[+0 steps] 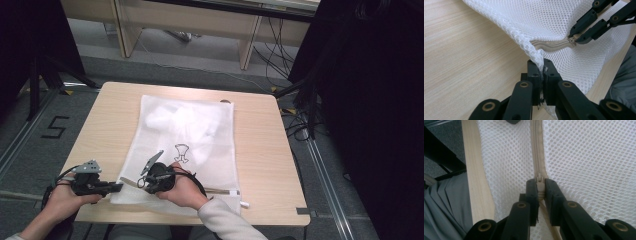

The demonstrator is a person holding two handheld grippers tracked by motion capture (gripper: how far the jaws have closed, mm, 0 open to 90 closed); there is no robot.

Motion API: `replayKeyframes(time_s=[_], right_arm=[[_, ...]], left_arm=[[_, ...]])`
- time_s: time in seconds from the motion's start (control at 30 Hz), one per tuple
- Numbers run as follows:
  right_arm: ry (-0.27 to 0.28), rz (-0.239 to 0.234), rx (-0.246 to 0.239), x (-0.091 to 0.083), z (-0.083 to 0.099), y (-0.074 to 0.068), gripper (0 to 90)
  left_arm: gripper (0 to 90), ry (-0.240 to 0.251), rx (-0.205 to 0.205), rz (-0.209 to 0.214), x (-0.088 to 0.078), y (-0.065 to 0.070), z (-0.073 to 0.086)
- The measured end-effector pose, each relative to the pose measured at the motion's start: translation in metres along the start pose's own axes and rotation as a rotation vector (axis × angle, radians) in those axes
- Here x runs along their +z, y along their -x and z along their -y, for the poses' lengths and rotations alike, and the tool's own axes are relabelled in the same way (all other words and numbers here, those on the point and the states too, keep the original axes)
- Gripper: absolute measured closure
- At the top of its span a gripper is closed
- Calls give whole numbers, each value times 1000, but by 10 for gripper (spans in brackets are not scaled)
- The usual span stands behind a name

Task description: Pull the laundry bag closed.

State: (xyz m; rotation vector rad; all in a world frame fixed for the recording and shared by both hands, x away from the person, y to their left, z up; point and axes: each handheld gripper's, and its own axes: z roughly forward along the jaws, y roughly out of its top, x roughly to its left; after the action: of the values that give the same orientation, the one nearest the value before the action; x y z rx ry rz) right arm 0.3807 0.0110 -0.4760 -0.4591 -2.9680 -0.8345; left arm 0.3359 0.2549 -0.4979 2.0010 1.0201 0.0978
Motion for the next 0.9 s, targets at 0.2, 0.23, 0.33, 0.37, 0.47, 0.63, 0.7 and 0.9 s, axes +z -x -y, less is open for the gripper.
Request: replayKeyframes(time_s=[0.2, 0.23, 0.33, 0.37, 0.47, 0.63, 0.7, 0.9], right_arm=[[2, 2, 0, -4, 2, 1, 823], [2, 4, -1, -4, 2, 1, 823], [1, 7, 8, -5, 3, 0, 823], [-2, 4, 3, -5, 3, 1, 823], [5, 4, -4, -6, 3, 1, 823], [-2, 15, 3, -8, 5, 2, 823], [-2, 11, 11, -9, 5, 2, 823], [-2, 14, 11, -11, 5, 1, 823]], left_arm=[[853, -18, 8, -2, -1, 0, -1], [853, -18, 10, -1, -1, 0, -1], [853, -2, 4, -10, 0, 1, 0], [853, -18, 9, -9, -1, 0, -1], [853, -12, 7, -15, -1, 1, -1], [853, 2, 8, -11, 0, 1, 0], [853, -1, 7, -10, 0, 1, 0], [854, -2, 8, -12, 0, 0, 0]])
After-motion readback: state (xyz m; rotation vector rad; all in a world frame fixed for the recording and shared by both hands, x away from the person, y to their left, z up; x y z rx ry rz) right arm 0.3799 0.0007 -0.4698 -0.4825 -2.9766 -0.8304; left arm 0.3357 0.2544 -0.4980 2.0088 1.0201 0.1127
